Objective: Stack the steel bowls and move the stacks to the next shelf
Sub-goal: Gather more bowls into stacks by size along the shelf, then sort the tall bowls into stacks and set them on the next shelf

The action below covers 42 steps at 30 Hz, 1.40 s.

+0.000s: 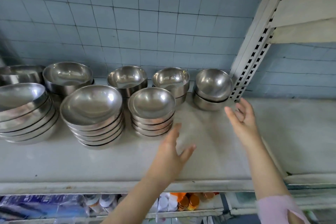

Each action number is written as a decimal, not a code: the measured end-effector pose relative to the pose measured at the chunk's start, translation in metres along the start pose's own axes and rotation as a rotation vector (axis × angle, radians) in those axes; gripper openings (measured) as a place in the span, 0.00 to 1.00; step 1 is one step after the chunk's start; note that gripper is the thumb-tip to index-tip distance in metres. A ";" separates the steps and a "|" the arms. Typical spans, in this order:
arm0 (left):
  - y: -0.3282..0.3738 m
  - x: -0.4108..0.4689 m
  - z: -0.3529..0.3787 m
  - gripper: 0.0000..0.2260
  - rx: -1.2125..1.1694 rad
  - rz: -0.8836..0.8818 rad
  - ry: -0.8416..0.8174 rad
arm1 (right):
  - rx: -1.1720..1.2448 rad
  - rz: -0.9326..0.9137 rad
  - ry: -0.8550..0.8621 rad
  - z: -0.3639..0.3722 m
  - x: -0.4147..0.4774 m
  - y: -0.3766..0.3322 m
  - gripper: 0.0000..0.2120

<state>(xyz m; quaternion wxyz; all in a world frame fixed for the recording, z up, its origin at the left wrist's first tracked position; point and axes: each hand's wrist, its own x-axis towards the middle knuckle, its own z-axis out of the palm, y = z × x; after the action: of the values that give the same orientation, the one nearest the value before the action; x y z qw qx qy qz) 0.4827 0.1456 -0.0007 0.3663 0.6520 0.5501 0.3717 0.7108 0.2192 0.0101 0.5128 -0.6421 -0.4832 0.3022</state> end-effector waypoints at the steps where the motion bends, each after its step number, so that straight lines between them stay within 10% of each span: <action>1: 0.004 0.016 0.014 0.35 0.014 0.009 0.040 | -0.052 0.015 -0.045 0.000 0.016 0.003 0.52; 11: 0.012 0.111 0.071 0.50 -0.075 -0.177 0.507 | -0.134 -0.202 -0.335 0.005 0.093 0.008 0.55; 42: 0.014 0.155 0.080 0.46 0.013 -0.380 0.863 | -0.074 -0.147 -0.563 -0.108 0.042 0.016 0.61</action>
<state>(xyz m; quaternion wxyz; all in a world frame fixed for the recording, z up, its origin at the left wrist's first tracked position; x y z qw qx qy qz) 0.5785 0.2913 -0.0118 0.1618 0.3281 0.7640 0.5316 0.8260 0.2181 0.0307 0.3552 -0.5143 -0.6625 0.4128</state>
